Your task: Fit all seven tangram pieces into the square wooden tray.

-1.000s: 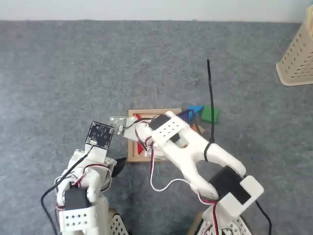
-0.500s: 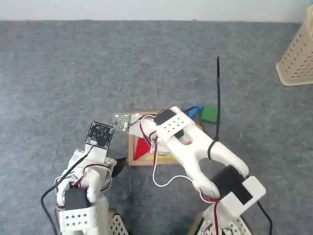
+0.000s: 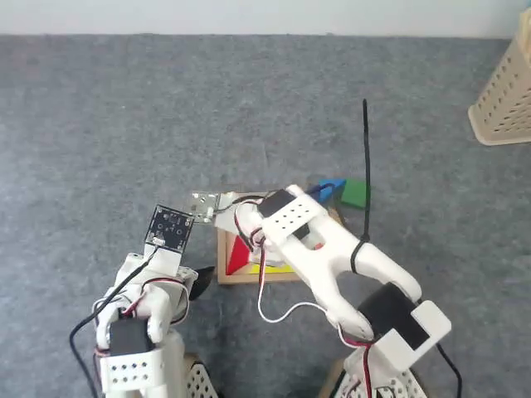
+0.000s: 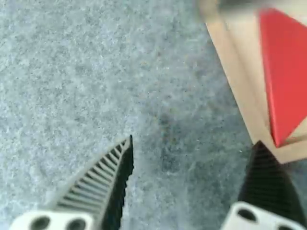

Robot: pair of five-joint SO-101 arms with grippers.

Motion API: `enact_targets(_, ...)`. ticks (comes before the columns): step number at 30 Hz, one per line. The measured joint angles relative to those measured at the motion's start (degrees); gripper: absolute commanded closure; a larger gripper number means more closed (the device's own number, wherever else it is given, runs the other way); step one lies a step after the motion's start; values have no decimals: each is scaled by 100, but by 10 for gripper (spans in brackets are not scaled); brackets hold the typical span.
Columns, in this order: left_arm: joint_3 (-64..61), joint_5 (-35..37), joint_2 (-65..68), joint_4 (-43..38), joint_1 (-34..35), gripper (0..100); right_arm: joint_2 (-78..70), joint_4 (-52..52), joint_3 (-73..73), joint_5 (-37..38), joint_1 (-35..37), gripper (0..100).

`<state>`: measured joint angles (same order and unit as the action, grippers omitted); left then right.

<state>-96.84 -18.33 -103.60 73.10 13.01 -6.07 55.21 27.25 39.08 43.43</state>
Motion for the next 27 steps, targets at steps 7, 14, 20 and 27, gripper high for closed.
enact_targets(7,0,0,0,0,0,647,-70,-475,0,-1081,62,887)
enact_targets(14,0,0,0,0,0,647,-70,-519,0,-1354,114,850)
enact_targets(20,0,0,0,0,0,647,-70,-475,-35,-1345,-132,861)
enact_targets(27,0,0,0,0,0,647,-79,-352,-62,-1389,-246,859)
